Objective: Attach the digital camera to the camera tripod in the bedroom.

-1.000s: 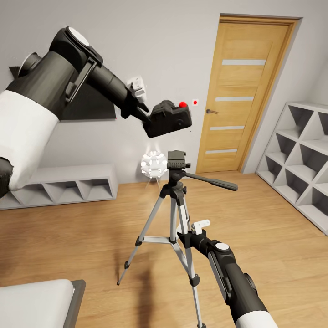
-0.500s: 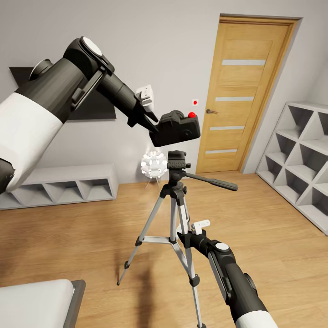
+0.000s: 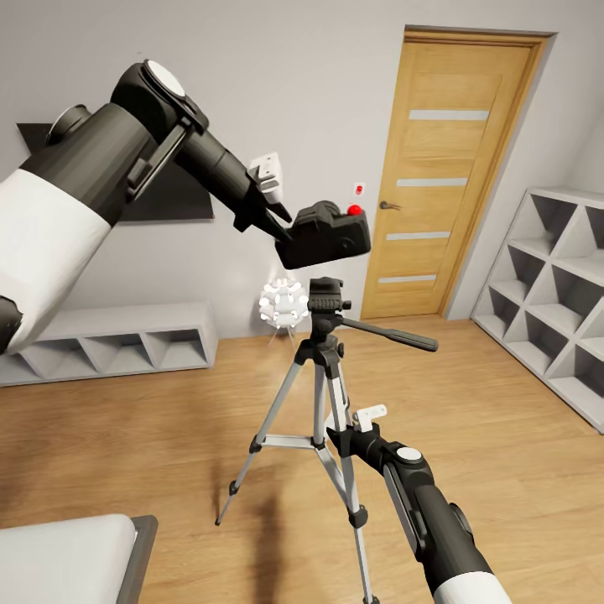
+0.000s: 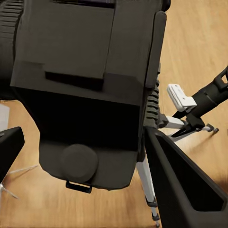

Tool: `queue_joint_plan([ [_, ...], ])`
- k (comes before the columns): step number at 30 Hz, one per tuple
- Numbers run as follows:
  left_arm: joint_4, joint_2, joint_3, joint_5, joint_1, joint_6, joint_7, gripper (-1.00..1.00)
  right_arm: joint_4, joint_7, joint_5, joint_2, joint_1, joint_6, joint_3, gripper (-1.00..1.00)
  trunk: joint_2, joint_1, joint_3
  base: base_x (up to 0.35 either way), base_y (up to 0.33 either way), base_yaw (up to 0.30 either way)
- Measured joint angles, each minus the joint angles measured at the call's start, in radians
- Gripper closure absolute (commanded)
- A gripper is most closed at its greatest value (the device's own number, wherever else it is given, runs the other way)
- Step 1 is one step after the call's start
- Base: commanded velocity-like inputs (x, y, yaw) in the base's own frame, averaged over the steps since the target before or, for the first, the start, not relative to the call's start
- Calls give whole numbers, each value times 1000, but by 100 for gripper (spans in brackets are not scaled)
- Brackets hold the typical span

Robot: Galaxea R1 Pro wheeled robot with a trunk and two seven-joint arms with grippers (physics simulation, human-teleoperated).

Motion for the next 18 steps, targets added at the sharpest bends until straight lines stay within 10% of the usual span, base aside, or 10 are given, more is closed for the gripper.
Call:
queue_joint_plan([
  [10, -49, 44, -16, -5, 0, 58, 1, 100, 0, 0, -1, 0, 0, 0, 0, 100, 0, 0, 0, 0, 0, 0],
  [18, -36, 43, -151, -6, 0, 68, 1, 100, 0, 0, -1, 0, 0, 0, 0, 100, 0, 0, 0, 0, 0, 0],
])
